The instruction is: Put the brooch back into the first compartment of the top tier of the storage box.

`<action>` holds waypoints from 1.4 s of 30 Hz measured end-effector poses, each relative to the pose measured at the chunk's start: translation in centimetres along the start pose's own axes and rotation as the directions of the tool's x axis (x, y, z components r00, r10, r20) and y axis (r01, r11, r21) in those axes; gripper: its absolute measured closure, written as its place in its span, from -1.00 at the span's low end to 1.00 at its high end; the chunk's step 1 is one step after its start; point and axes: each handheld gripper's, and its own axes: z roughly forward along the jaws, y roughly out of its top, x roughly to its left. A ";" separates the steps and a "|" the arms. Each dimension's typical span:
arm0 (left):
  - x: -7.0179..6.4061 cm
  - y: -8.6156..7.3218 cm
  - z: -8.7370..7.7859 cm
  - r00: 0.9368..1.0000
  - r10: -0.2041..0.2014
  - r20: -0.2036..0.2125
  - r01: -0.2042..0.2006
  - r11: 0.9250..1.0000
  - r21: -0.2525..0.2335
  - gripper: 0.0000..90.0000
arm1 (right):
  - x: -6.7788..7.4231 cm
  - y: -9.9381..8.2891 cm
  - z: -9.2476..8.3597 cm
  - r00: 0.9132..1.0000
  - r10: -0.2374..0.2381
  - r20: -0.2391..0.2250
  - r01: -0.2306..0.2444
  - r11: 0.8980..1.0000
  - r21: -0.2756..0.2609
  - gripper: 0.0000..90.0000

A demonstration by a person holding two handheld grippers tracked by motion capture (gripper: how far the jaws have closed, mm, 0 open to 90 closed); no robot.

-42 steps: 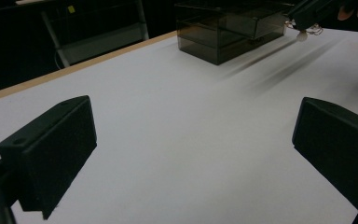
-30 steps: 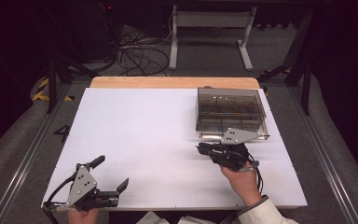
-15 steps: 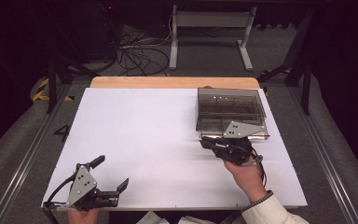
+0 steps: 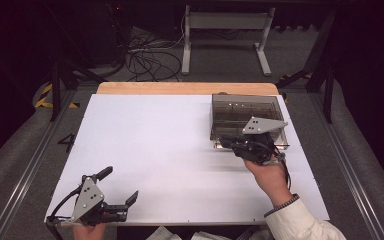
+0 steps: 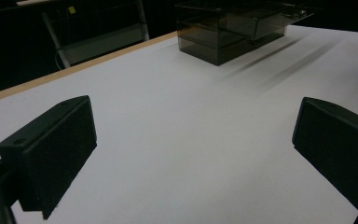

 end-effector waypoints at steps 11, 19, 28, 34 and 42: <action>0.0 0.0 0.0 1.000 -0.004 0.001 0.004 1.000 0.000 -0.99 | -2.2 0.7 1.0 0.999 0.020 0.040 -0.022 0.998 0.054 0.83; 0.1 0.0 0.1 1.000 0.001 -0.003 -0.001 1.000 0.000 -0.99 | -3.8 0.5 2.0 0.997 0.040 0.071 -0.046 0.995 0.088 0.83; 0.1 0.0 0.2 1.000 -0.008 0.000 0.008 1.000 -0.001 -0.99 | -5.4 0.5 3.3 0.994 0.036 0.104 -0.049 0.990 0.130 0.83; 0.1 -0.1 0.2 1.000 -0.006 -0.001 0.006 1.000 0.001 -0.99 | -6.2 0.1 4.1 0.992 0.041 0.117 -0.058 0.987 0.149 0.83; 0.1 -0.1 0.2 1.000 -0.006 0.000 0.006 1.000 0.002 -0.99 | -6.5 -0.1 4.2 0.991 0.045 0.123 -0.064 0.986 0.156 0.83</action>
